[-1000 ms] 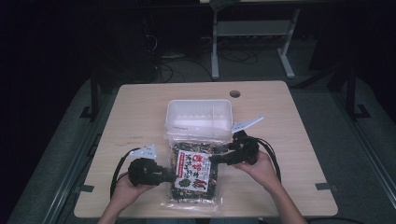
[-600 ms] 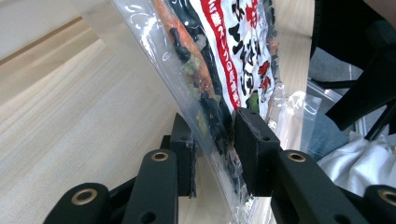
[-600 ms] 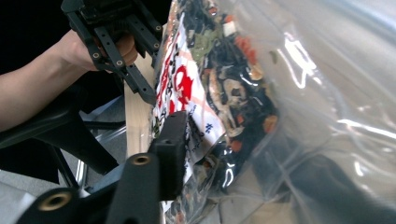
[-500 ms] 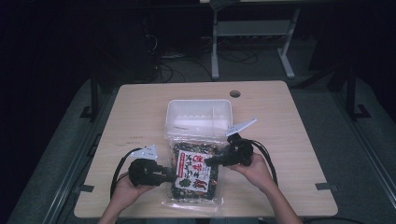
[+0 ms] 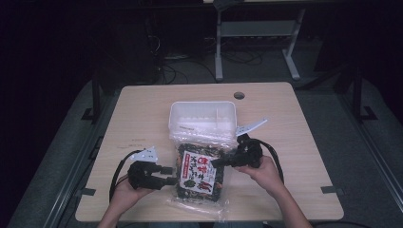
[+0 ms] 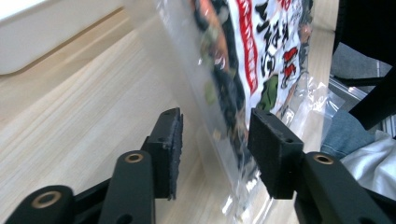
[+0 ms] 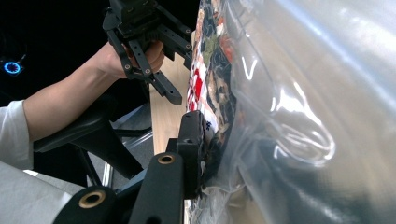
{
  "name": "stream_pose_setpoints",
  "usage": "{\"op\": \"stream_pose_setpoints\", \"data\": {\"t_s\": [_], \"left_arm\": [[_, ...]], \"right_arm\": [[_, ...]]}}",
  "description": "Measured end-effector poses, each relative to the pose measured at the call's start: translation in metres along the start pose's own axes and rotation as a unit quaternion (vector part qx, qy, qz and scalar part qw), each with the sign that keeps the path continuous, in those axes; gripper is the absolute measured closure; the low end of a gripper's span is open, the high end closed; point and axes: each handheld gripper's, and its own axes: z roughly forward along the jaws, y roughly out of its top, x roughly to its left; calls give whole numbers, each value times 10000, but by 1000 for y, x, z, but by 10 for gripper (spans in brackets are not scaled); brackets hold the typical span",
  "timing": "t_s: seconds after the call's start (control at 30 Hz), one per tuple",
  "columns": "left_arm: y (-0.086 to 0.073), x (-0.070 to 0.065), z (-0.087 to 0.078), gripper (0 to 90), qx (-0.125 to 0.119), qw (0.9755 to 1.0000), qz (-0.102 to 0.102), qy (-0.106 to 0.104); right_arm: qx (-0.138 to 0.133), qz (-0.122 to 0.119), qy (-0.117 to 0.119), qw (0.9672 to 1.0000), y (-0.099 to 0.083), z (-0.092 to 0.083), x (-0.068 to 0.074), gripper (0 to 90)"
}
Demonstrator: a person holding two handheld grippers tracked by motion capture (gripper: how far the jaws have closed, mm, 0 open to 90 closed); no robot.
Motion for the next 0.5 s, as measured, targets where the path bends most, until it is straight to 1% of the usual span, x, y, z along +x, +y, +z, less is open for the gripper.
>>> {"op": "stream_pose_setpoints", "data": {"t_s": [0.1, 0.2, 0.23, 0.3, 0.4, 0.5], "left_arm": [[-3, 1, -2, 512, 73, 9999, 12, 120], [-5, 2, -3, 492, 112, 9998, 7, 163], [-6, 2, -3, 483, 114, 9998, -14, 182], [-7, 4, -4, 464, 138, 9996, -57, 227], [-9, 5, -4, 453, 185, 9994, -39, 302], [-12, 8, -5, 442, 187, 9992, -87, 352]], "right_arm": [[-64, -1, -63, 10000, 0, -6, 2, 729], [-107, -22, -109, 9999, 0, -10, 4, 734], [-139, -65, -173, 9997, 2, -15, 6, 738], [-133, -117, -234, 9996, 5, -18, 9, 739], [-151, -214, -315, 9992, 8, -24, 16, 742], [-178, -329, -416, 9984, 12, -29, 21, 743]]}}
